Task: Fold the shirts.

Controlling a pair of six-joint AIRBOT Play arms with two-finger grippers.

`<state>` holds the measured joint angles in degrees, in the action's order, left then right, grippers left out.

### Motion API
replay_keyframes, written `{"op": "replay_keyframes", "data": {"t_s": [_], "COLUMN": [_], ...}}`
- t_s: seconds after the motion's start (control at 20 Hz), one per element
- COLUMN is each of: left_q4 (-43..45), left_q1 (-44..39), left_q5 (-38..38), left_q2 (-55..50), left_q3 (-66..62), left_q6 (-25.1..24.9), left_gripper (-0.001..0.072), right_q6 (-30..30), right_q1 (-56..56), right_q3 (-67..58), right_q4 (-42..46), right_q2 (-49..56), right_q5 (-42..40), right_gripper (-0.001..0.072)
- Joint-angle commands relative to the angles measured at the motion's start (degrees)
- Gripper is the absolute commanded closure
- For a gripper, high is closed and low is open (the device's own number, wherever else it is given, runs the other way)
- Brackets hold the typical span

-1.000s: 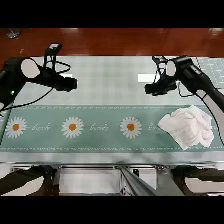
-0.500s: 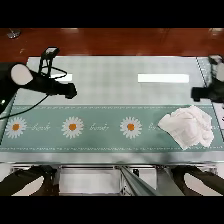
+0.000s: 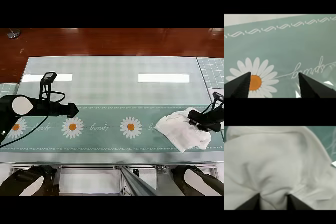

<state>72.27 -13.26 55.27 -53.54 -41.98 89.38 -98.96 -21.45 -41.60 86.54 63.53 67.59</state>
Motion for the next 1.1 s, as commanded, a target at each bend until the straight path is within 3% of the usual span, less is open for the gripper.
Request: {"op": "replay_keyframes", "data": {"t_s": [0.0,0.15,0.3,0.4,0.65,1.05], "left_q4": [-1.8,-1.4,-1.1,-1.2,-7.7,-10.4], "left_q1": [0.0,1.8,7.0,11.1,13.3,13.3], "left_q5": [-1.1,1.9,11.4,15.0,14.1,9.1], "left_q2": [0.3,0.3,2.3,6.4,16.2,16.4], "left_q3": [1.3,-1.3,-6.0,-4.9,1.3,2.0], "left_q6": [0.2,-3.1,-8.2,-9.0,-8.6,-7.7], "left_gripper": [0.0006,0.0006,0.0006,0.0006,0.0006,0.0006], "right_q6": [9.2,10.9,12.7,14.0,15.7,16.5], "right_q1": [-0.9,-0.9,-0.9,-0.2,10.0,26.7], "right_q3": [-1.3,-13.1,-28.2,-38.0,-58.3,-74.9], "right_q4": [-9.4,-12.5,-20.3,-24.5,-24.7,-24.6], "right_q2": [0.0,-4.3,-8.9,-10.8,-11.6,-10.1], "right_q5": [3.2,4.3,1.9,1.5,1.0,-1.0], "right_gripper": [0.0688,0.0688,0.0688,0.0688,0.0689,0.0689]}}
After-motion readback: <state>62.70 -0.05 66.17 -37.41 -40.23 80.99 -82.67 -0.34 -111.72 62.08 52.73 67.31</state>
